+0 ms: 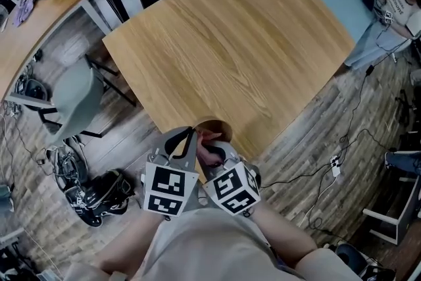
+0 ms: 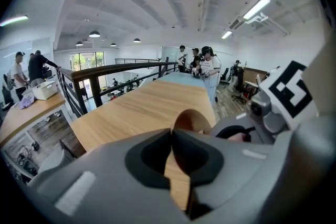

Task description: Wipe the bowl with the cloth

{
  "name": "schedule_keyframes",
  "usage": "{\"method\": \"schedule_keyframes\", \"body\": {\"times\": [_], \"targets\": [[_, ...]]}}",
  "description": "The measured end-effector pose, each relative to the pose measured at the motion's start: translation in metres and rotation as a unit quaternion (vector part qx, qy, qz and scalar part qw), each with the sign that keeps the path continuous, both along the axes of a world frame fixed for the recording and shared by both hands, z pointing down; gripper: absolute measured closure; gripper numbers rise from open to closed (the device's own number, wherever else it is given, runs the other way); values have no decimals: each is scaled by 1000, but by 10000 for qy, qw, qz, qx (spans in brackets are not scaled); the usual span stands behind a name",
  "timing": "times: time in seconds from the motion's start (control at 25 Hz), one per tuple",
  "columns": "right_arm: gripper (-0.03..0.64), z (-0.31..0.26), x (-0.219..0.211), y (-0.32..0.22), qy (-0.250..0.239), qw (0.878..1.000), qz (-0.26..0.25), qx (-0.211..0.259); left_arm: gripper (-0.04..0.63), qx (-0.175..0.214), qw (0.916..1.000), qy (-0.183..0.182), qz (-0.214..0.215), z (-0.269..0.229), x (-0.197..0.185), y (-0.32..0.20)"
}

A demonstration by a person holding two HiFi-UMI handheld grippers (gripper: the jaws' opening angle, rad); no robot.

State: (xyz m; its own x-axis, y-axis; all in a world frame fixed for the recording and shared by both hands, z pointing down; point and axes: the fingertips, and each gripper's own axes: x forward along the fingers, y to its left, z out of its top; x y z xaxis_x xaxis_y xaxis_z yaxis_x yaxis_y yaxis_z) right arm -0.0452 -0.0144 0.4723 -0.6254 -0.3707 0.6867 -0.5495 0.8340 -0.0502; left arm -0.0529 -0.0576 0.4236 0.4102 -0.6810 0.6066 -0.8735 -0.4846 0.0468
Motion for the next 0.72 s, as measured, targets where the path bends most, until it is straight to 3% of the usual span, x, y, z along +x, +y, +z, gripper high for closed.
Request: {"method": "schedule_keyframes", "body": {"times": [0.4,0.72], "targets": [[592,-19,-5,-4,-206,9994,-138,221,586,-33,9997,-207,136,-1,5,18],[592,-33,16,-22,-129,9962,470,721,588,-52,9997,-212,111,-2,2,27]]}}
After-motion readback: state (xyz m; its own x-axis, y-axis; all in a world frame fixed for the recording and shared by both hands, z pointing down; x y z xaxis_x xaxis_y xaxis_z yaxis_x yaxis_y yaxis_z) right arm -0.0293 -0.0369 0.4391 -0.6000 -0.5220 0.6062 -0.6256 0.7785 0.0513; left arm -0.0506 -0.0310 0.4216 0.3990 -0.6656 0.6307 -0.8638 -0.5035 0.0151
